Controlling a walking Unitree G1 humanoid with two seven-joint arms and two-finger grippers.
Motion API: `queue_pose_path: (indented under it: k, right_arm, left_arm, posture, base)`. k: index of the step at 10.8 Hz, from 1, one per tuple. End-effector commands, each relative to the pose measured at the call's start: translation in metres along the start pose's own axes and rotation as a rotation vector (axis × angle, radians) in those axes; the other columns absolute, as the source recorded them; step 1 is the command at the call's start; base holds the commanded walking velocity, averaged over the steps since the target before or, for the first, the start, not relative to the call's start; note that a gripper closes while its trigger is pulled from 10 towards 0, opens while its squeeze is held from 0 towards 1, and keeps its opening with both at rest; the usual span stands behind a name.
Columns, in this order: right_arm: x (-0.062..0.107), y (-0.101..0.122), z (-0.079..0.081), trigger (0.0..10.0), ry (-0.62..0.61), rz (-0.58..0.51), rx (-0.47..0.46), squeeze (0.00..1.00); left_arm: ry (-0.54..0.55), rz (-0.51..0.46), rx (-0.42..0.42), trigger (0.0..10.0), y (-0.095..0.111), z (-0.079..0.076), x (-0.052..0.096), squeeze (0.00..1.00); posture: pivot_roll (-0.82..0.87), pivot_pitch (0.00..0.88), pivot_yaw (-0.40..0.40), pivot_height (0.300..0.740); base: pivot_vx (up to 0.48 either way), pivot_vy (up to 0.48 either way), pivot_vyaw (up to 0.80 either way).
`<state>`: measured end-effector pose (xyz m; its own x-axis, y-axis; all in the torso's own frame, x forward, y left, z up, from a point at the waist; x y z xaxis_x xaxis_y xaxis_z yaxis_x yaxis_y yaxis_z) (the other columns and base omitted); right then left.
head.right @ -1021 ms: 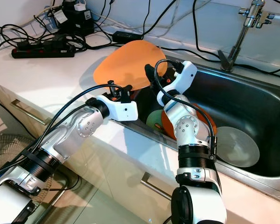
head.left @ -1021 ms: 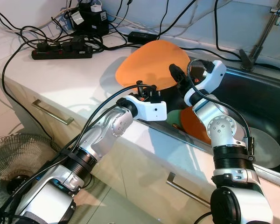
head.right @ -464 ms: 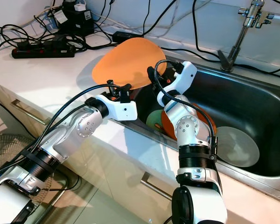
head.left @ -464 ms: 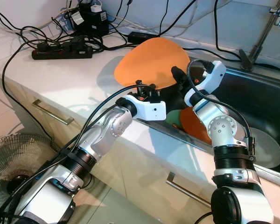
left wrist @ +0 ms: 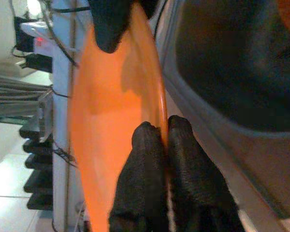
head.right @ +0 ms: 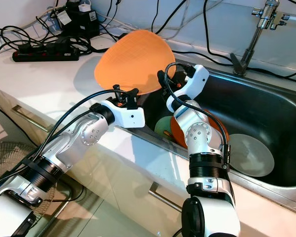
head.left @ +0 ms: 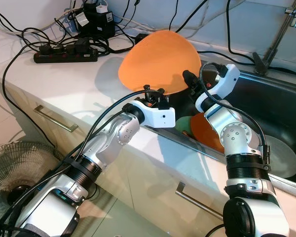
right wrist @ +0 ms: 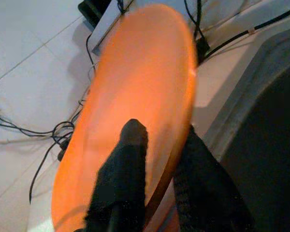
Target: Kitchen organization
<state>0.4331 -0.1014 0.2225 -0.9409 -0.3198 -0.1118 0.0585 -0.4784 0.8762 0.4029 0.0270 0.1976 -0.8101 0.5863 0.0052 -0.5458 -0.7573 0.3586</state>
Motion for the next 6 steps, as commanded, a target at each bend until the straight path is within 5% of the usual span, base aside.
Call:
queue_pose_path:
  k: [1,6]
  right_arm:
    - [0.002,-0.004,0.002,0.0,0.011,0.019,0.019,0.0]
    - [0.001,0.003,-0.01,0.0,-0.058,-0.018,-0.045,0.0]
  left_arm:
    - [0.047,-0.039,-0.02,10.0,0.011,0.019,-0.004,1.0]
    - [0.051,-0.042,-0.02,10.0,0.012,0.019,-0.003,1.0]
  posture:
    - [0.18,0.044,0.036,0.74]
    - [0.19,0.049,0.035,0.74]
  base:
    - [0.0,0.0,0.0]
    - [0.0,0.0,0.0]
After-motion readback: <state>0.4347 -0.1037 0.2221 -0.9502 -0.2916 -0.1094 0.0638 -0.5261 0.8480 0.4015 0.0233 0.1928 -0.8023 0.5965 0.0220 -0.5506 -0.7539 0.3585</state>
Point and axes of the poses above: a point about 5 cm out from each wrist's last joint towards the gripper, its own x axis pointing back from the gripper into the wrist, its own y axis along the axis of the wrist's last joint, z = x × y, the point moved 6 cm from there along -x, pointing out of the wrist towards the gripper, and after that the axes turned 11 degrees about x, right-handed, at the moved point
